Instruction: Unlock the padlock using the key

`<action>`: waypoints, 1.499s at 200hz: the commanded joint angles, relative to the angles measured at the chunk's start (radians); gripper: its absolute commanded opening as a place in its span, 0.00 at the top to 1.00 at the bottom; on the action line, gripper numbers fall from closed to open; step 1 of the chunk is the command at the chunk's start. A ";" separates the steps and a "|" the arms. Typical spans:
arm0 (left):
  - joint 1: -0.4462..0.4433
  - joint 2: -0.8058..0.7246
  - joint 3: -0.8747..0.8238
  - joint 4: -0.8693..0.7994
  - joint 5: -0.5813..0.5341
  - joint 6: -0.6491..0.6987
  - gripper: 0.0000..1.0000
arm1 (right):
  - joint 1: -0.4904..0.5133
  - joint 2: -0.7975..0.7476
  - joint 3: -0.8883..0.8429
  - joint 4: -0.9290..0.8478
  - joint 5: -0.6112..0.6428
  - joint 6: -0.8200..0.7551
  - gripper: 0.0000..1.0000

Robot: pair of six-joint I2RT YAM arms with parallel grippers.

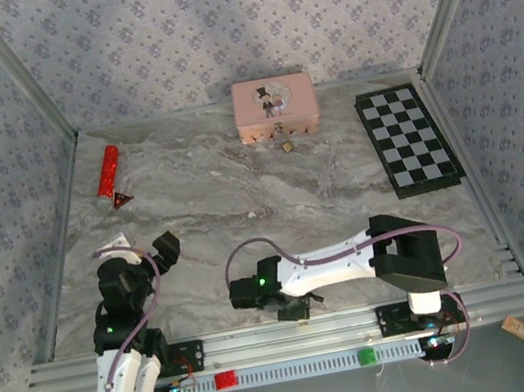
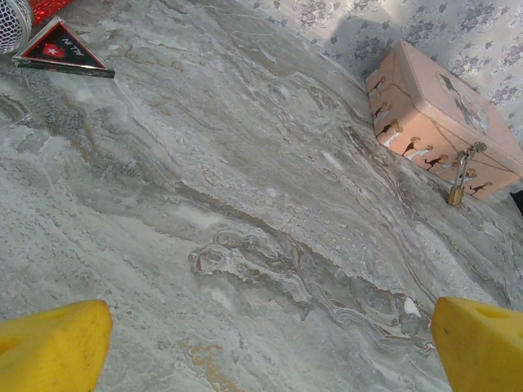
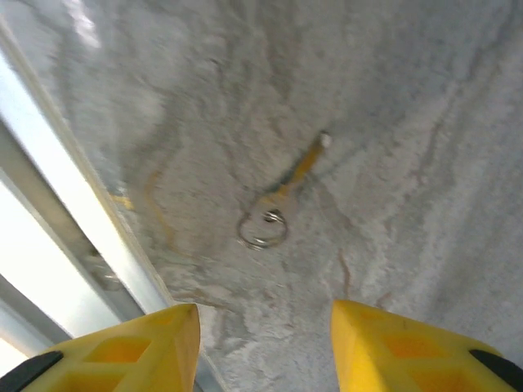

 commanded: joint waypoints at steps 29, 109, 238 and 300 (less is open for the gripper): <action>-0.006 -0.007 -0.004 0.022 -0.001 0.009 0.00 | -0.099 -0.071 -0.034 0.101 -0.258 0.104 0.50; -0.006 -0.005 -0.004 0.024 -0.003 0.008 0.00 | -0.197 -0.048 0.019 0.109 -0.275 0.403 0.51; -0.007 -0.013 -0.005 0.021 -0.007 0.006 0.00 | -0.195 0.018 -0.005 0.124 -0.319 0.597 0.69; -0.007 -0.015 -0.005 0.021 -0.005 0.005 0.00 | -0.182 0.019 -0.005 0.077 -0.277 0.663 0.68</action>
